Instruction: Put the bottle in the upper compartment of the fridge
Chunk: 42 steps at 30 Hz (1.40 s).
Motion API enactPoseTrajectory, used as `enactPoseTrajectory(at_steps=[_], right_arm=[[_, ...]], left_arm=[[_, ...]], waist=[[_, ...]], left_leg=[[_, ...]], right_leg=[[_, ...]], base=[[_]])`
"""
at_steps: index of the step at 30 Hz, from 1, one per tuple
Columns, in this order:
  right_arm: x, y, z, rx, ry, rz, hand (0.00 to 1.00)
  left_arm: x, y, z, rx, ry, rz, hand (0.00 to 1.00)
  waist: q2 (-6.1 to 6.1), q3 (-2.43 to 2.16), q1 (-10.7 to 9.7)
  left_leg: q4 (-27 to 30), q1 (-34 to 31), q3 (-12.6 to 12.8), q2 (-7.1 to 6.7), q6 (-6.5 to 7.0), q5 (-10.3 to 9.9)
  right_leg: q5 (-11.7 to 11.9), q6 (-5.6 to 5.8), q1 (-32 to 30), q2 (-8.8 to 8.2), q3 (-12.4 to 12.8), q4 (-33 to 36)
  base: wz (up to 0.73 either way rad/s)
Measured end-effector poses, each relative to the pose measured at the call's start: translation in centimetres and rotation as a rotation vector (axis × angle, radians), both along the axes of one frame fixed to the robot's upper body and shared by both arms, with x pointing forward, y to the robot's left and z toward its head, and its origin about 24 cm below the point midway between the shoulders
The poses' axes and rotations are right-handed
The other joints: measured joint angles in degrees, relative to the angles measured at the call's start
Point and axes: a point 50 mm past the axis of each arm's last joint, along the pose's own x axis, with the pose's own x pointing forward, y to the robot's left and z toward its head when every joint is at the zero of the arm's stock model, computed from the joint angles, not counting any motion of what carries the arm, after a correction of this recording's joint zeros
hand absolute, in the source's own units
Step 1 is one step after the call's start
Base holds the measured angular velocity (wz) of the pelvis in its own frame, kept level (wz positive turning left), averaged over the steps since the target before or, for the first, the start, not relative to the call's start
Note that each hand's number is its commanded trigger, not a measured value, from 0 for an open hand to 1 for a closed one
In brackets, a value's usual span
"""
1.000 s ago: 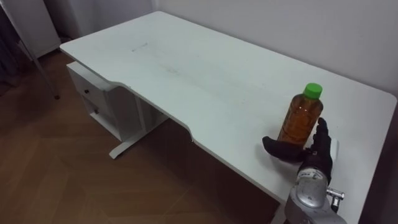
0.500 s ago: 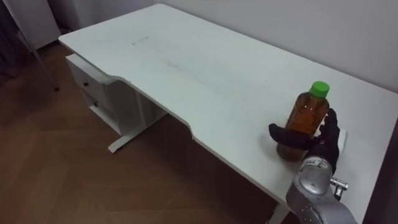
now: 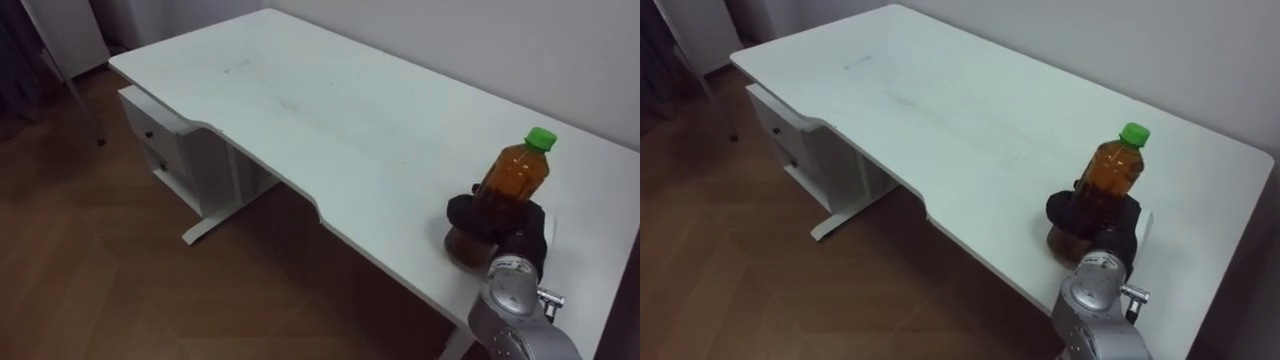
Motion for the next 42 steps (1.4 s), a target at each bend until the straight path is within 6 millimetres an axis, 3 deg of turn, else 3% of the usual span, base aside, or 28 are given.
enactPoseTrajectory(at_steps=[7,13,17,21,28,29,30,36,42], right_arm=[[-0.1,-0.1,-0.7,0.055,0.015,0.055,1.00],[0.1,-0.3,-0.5,0.110,0.008,0.113,1.00],[0.2,0.5,2.0,0.084,-0.096,0.217,1.00],[-0.6,1.7,4.0,0.042,-0.214,0.332,1.00],[-1.1,2.7,6.4,-0.076,-0.309,0.437,1.00],[-1.2,2.9,6.8,-0.083,-0.319,0.454,1.00],[-1.4,3.0,7.3,-0.094,-0.332,0.472,1.00],[-2.4,4.0,10.2,-0.268,-0.430,0.545,1.00],[-3.3,4.5,12.0,-0.318,-0.496,0.599,1.00]], left_arm=[[-0.1,0.6,0.1,0.013,-0.021,0.041,0.00],[-1.6,1.1,0.2,0.031,-0.016,0.075,0.00],[-2.8,1.6,0.1,0.046,0.013,0.092,0.00],[-3.8,2.6,0.2,0.070,0.031,0.141,0.00],[-3.8,3.4,0.4,0.091,0.027,0.177,0.00],[-4.0,3.5,0.4,0.093,0.035,0.183,0.00],[-4.0,3.4,0.4,0.092,0.043,0.188,0.00],[-3.9,3.7,0.5,0.094,0.036,0.223,0.00],[-3.5,3.8,0.5,0.092,0.025,0.238,0.00]], waist=[[-0.16,-0.12,-0.1],[-0.71,-0.76,-0.8],[-0.68,-0.90,-3.2],[-0.10,-1.85,-5.3],[0.45,-2.23,-7.0],[0.48,-2.80,-7.8],[0.64,-3.05,-8.2],[0.82,-3.18,-10.5],[1.29,-3.02,-12.4]], left_leg=[[-0.1,0.9,-0.1,-0.03,0.02,0.0],[-0.9,3.3,0.3,0.18,0.08,0.0],[-1.6,5.4,1.1,0.31,0.12,-0.1],[-2.2,8.1,2.5,0.75,0.43,-0.4],[-3.5,12.6,5.5,1.74,0.60,-0.9],[-3.6,12.8,6.1,1.84,0.63,-1.0],[-3.7,13.4,6.8,2.02,0.72,-1.1],[-4.9,16.1,8.5,2.45,0.75,-1.5],[-4.7,17.7,9.9,2.97,0.70,-2.5]], right_leg=[[0.0,0.01,0.8,0.23,1.2,-0.1],[0.4,0.10,3.3,0.29,1.4,-1.6],[0.5,0.22,5.2,0.43,1.9,-2.2],[1.4,0.43,7.6,1.30,4.0,-4.0],[1.6,0.37,10.4,1.46,7.7,-4.4],[1.7,0.38,10.5,1.54,8.1,-5.0],[1.7,0.38,10.5,1.56,8.8,-4.9],[1.8,0.40,12.6,2.13,10.4,-5.1],[2.0,0.34,14.1,2.26,11.0,-6.0]], base=[[0.00],[-0.02],[-0.06],[-0.19],[-0.27],[-0.19],[-0.22],[-0.17],[-0.13]])
